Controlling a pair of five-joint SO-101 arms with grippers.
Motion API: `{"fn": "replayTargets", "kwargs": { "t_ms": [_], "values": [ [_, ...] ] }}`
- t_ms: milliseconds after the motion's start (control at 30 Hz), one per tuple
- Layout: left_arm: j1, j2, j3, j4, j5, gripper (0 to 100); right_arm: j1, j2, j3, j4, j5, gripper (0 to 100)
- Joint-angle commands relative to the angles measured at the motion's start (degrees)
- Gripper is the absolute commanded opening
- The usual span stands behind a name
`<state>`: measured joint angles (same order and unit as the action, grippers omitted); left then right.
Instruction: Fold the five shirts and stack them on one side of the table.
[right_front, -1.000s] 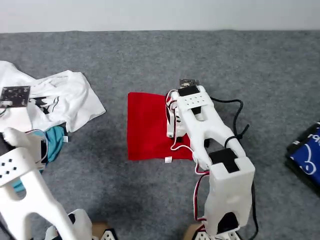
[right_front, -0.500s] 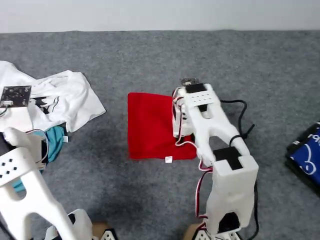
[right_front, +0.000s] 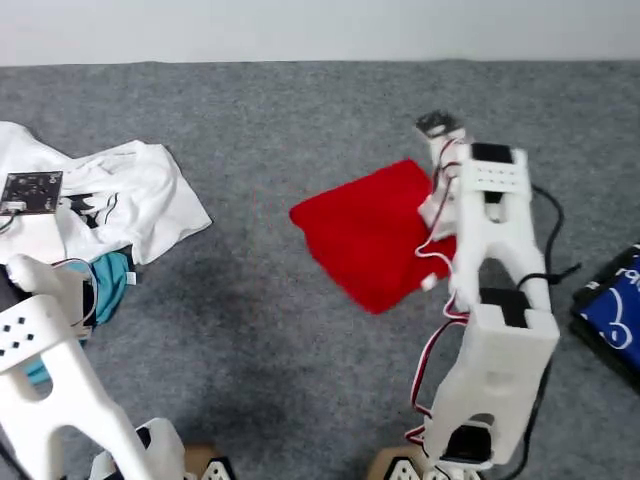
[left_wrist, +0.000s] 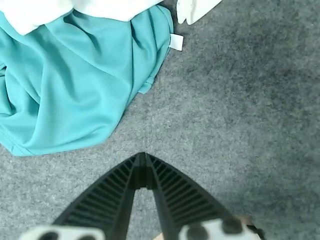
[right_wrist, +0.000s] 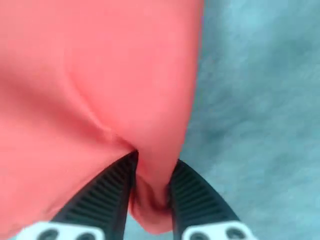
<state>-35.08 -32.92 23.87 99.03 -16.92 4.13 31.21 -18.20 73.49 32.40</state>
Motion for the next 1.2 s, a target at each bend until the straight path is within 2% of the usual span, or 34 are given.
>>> {"fn": "replayTargets", "kwargs": {
  "t_ms": [0, 167, 333, 400, 633, 900, 967, 1167],
  "values": [
    [-0.18, -1.58, -0.31, 1.32, -0.09, 0, 1.45, 1.89, -7.56, -3.65, 8.35, 0.9],
    [-0.18, -1.58, -0.22, 1.32, -0.09, 0, 1.45, 8.57, -12.92, -5.14, 13.36, 0.9],
    [-0.18, -1.58, 0.04, 1.32, -0.09, 0, 2.42, 12.62, -19.69, -4.35, 13.27, 1.8],
    [-0.18, -1.58, 0.13, 1.32, -0.09, 0, 2.95, 12.26, -23.56, -0.75, 12.4, 6.0],
    [-0.09, -1.58, 0.13, 1.32, -0.18, 0, 2.86, 9.01, -37.01, 14.64, -11.6, 22.5],
    [0.18, -1.58, 0.04, 1.32, -0.09, 0, 2.86, 8.57, -43.96, 24.75, -17.85, 23.5],
    [0.18, -1.58, 0.04, 1.32, -0.09, 0, 1.71, 8.04, -45.89, 28.0, -21.36, 23.2],
    [0.18, -1.58, -0.04, 1.32, -0.09, 0, -5.67, 7.87, -44.48, 28.88, -47.3, 23.3]
  ]
}}
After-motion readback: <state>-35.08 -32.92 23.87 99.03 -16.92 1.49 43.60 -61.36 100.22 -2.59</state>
